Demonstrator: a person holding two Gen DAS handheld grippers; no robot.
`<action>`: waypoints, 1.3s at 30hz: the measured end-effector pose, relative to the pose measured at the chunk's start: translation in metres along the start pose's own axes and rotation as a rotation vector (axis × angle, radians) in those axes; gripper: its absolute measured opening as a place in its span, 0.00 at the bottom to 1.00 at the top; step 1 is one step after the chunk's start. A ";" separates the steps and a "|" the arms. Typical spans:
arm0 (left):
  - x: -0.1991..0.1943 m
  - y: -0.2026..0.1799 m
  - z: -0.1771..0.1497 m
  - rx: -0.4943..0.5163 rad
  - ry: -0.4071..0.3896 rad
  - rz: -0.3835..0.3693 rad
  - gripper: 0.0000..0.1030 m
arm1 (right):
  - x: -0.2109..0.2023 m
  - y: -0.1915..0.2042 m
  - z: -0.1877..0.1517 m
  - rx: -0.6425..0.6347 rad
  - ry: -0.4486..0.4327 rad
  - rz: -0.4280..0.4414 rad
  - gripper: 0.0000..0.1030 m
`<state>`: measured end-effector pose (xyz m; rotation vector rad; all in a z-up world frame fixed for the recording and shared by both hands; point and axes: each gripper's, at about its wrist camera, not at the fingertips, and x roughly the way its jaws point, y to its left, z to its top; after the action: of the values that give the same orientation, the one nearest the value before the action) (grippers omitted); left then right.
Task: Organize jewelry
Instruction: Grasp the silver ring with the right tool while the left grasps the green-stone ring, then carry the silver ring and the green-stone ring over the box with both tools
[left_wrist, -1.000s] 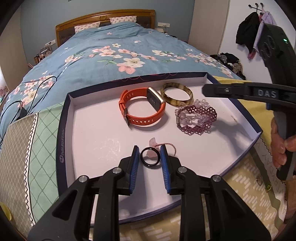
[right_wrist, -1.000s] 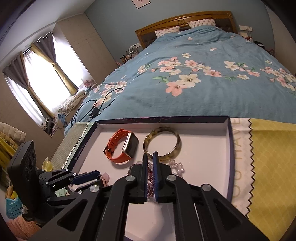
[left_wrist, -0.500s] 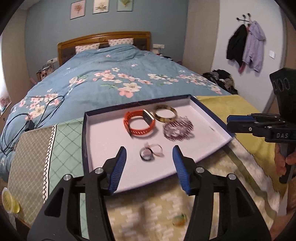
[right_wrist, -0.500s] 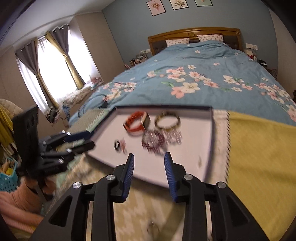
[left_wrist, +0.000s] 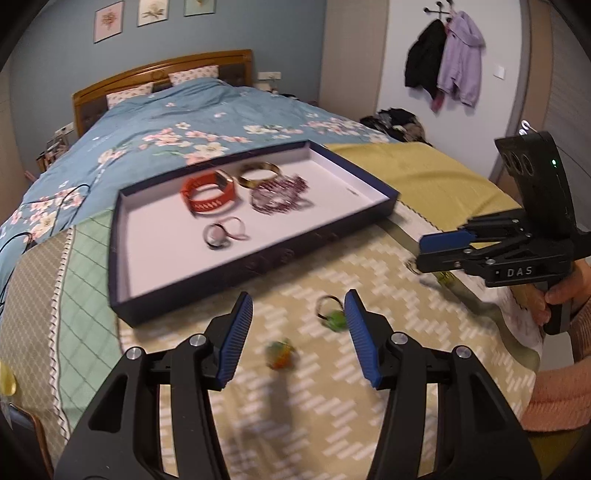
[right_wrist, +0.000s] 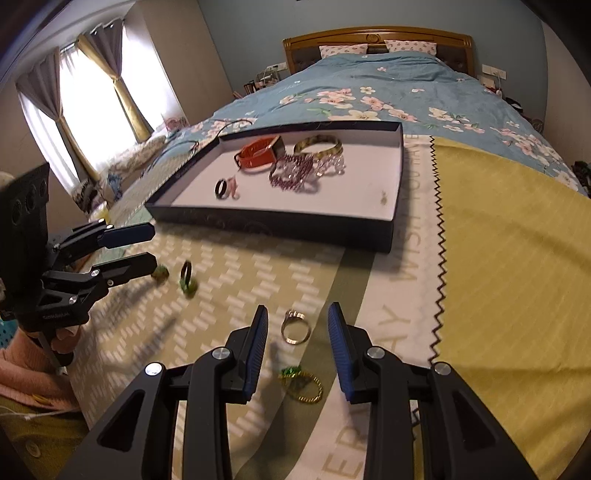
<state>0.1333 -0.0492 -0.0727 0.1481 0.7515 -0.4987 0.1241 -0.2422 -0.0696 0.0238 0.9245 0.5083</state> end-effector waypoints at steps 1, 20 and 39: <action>0.002 -0.004 -0.002 0.007 0.007 -0.003 0.50 | 0.001 0.002 -0.001 -0.008 0.003 -0.002 0.30; 0.039 -0.005 -0.002 -0.057 0.131 -0.065 0.30 | 0.006 0.017 -0.006 -0.091 0.001 -0.116 0.16; 0.034 -0.015 -0.002 -0.048 0.106 -0.029 0.22 | -0.007 0.014 -0.001 -0.017 -0.073 -0.043 0.16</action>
<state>0.1458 -0.0746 -0.0968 0.1198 0.8698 -0.5027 0.1144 -0.2329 -0.0617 0.0073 0.8473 0.4726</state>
